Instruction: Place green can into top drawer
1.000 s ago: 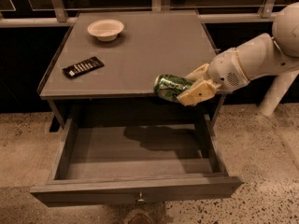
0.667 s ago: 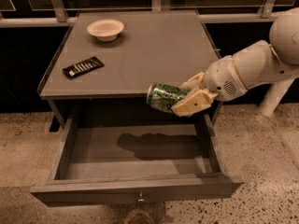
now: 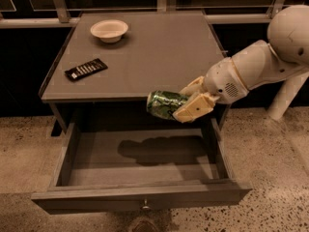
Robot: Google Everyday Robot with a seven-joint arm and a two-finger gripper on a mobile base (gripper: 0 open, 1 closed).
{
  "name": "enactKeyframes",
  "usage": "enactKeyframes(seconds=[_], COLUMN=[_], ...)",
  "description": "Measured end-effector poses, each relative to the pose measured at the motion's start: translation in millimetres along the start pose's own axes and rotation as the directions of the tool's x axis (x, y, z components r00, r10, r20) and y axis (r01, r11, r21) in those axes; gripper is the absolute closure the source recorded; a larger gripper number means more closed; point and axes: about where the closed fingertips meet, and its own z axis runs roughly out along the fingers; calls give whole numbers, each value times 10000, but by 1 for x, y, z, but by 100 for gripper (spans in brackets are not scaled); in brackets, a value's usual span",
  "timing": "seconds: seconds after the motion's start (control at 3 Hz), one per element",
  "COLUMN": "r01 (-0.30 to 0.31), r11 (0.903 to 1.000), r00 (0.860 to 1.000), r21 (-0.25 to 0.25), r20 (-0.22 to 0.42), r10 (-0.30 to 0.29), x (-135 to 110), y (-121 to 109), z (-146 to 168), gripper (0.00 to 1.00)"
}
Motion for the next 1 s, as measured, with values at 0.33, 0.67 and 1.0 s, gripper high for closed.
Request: enactKeyframes(seconds=[0.33,0.67,1.0], r01=[282,296,-296], r11=[9910,9822,9920], r00=[9989,9991,9995], r21=[-1310,-1857,-1229], r20=[-340,-235,24], r10=[-329,-346,301], x=[7,24,48], y=[23,40,46], z=[23,42,60], gripper=[100,100,100])
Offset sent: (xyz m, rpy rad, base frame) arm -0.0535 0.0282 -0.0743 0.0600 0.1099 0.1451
